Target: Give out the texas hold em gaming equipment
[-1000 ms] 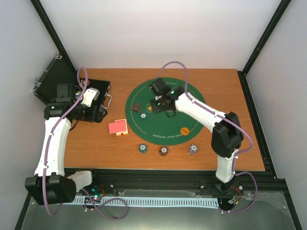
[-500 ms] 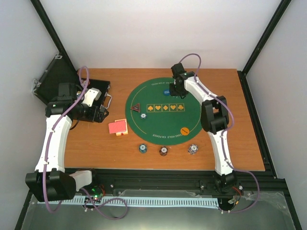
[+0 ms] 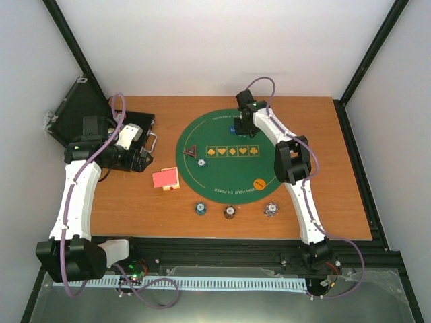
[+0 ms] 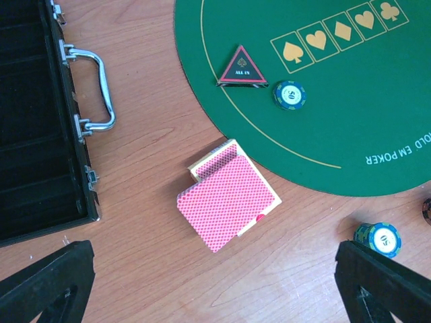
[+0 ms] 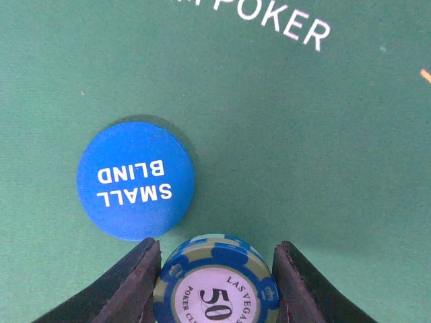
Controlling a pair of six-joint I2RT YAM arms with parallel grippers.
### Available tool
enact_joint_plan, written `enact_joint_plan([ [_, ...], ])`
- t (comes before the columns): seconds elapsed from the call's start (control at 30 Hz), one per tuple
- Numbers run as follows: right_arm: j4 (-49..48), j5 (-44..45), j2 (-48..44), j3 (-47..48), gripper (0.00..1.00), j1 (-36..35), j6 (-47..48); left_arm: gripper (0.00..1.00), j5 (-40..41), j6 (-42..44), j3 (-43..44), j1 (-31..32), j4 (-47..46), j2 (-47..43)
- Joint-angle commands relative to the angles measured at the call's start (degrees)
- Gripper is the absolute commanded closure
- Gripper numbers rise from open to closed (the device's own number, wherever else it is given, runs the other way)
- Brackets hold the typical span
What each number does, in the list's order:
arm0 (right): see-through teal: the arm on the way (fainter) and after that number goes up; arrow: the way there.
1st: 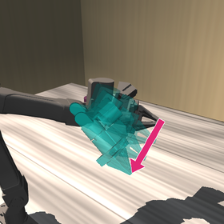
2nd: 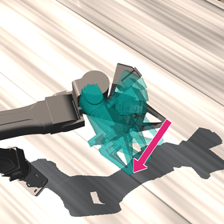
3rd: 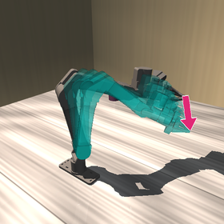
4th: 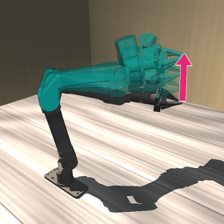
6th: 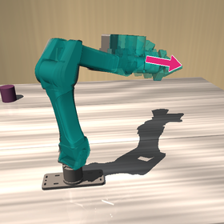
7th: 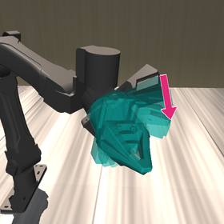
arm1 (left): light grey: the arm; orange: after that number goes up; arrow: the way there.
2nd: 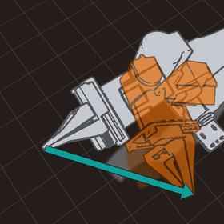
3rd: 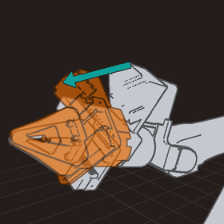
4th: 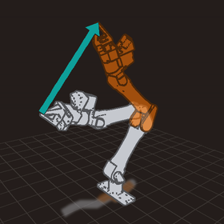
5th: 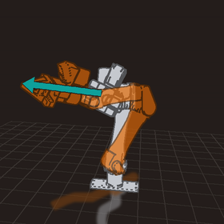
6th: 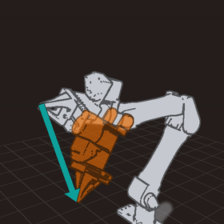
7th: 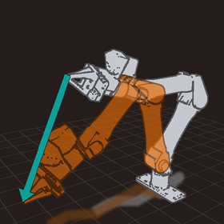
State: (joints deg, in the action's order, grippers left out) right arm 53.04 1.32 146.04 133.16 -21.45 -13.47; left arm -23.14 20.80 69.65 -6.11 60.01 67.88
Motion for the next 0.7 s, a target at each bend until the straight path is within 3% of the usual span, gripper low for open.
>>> enact_joint_plan([
  [0.0,1.16,0.61,2.16,1.93,0.79,0.18,-0.36,0.00,0.27,1.14,0.84,-0.25,0.11,-0.24],
  [0.1,1.68,0.44,2.45,1.88,0.74,0.13,-0.47,0.00,0.35,1.35,0.43,-0.31,-0.06,-0.89],
  [0.27,2.45,0.54,0.62,1.85,0.47,0.11,-0.60,0.00,0.11,0.89,1.04,-0.30,0.46,-0.29],
  [0.37,3.03,1.02,-2.41,1.76,0.37,0.12,-0.59,0.00,-0.06,0.49,1.28,-0.30,0.61,-0.36],
  [0.53,5.89,1.44,-9.21,0.02,0.32,-0.70,-1.19,0.00,-0.31,0.08,1.43,-0.26,0.98,-0.97],
  [0.67,1.53,3.59,-21.27,-15.60,0.28,-6.18,-1.74,0.00,-0.31,0.03,1.62,-0.26,1.08,-1.04],
])
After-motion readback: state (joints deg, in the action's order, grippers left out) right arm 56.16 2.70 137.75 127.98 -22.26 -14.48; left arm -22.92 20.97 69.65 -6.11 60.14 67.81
